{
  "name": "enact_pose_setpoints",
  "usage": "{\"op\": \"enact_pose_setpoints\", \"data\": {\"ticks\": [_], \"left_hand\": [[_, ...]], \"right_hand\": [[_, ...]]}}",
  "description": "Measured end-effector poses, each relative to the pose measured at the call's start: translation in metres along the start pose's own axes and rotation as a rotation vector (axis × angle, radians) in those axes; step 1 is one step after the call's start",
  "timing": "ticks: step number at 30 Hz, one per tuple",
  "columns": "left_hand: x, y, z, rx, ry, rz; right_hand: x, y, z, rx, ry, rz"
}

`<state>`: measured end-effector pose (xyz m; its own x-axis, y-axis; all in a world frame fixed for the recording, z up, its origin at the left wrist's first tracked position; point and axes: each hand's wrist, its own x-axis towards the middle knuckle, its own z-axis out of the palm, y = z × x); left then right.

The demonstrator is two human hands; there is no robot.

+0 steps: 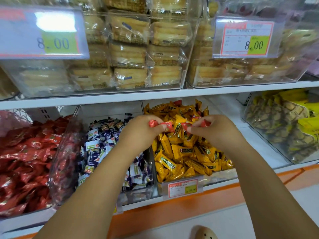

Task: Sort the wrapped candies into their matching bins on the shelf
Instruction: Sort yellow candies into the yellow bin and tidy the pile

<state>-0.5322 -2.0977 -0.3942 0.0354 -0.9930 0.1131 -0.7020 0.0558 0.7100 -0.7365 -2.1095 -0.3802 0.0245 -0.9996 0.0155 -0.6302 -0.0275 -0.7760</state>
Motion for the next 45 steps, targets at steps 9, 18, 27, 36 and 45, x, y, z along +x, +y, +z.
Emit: {"op": "enact_pose_setpoints", "data": {"ticks": [9,18,27,36,45], "left_hand": [[-0.04,-0.041,-0.076,-0.402,0.087,-0.12],[-0.087,-0.182,-0.201,0.172,0.517,-0.24],[-0.018,-0.251,-0.195,0.38,0.394,-0.097],[-0.023,-0.242,-0.191,0.574,-0.005,-0.277],[-0.078,-0.104,-0.144,0.423,0.14,-0.087]], "right_hand": [[-0.031,-0.067,0.064,0.237,-0.009,-0.253],[-0.014,-0.168,0.227,0.184,-0.277,-0.489],[0.035,-0.218,0.311,-0.473,-0.338,-0.658],[0.021,-0.216,0.288,-0.663,-0.411,-0.713],[-0.048,-0.111,0.121,-0.329,-0.08,-0.515]]}}
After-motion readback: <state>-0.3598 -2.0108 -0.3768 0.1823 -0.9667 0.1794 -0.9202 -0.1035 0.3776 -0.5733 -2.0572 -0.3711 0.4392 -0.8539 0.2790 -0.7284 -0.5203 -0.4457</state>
